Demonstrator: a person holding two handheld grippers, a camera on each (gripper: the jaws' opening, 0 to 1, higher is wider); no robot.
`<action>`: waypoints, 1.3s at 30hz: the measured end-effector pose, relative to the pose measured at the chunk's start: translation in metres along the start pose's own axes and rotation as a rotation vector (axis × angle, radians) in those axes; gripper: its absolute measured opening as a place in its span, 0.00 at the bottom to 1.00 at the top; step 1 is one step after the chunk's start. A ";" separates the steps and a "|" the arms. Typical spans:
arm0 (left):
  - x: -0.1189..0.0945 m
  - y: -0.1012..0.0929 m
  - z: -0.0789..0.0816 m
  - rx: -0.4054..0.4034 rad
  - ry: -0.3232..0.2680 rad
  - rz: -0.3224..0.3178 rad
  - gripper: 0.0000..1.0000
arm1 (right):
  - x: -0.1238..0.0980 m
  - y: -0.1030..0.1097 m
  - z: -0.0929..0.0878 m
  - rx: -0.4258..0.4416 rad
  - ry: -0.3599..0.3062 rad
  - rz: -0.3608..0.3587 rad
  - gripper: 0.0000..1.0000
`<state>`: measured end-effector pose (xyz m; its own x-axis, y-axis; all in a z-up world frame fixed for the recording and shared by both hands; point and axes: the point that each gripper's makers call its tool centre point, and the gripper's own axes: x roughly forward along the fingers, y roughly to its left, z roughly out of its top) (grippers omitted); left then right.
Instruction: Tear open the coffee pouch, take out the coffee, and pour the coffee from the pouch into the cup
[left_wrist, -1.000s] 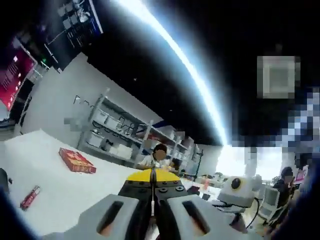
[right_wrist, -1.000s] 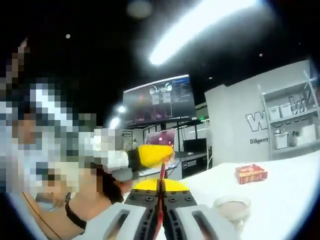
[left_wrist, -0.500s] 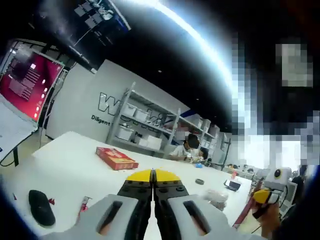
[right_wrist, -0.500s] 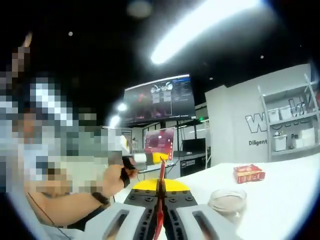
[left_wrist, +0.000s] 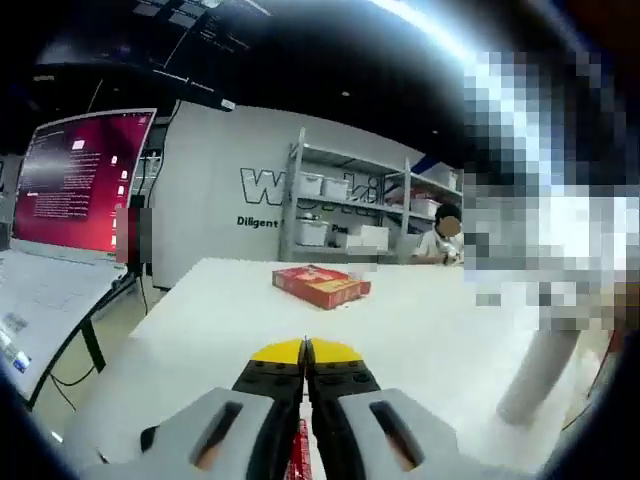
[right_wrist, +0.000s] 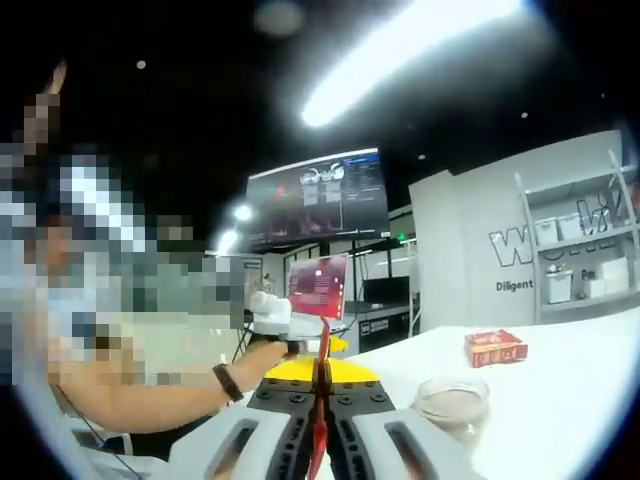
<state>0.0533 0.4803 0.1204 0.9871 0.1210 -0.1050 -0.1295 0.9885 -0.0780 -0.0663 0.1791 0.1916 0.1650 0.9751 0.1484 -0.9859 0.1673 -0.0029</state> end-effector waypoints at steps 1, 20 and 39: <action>0.002 0.002 -0.002 0.006 0.010 0.003 0.04 | -0.001 0.000 0.001 -0.003 -0.005 -0.004 0.01; -0.021 -0.029 -0.006 0.008 -0.004 -0.075 0.27 | -0.004 -0.004 0.003 0.007 -0.013 0.006 0.02; -0.179 -0.265 0.027 -0.103 0.010 -1.241 0.24 | -0.017 0.021 0.016 0.091 0.011 0.347 0.02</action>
<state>-0.0867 0.1993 0.1871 0.4469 -0.8902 0.0882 0.8824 0.4224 -0.2071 -0.0899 0.1637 0.2049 -0.1804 0.9732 0.1429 -0.9816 -0.1874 0.0370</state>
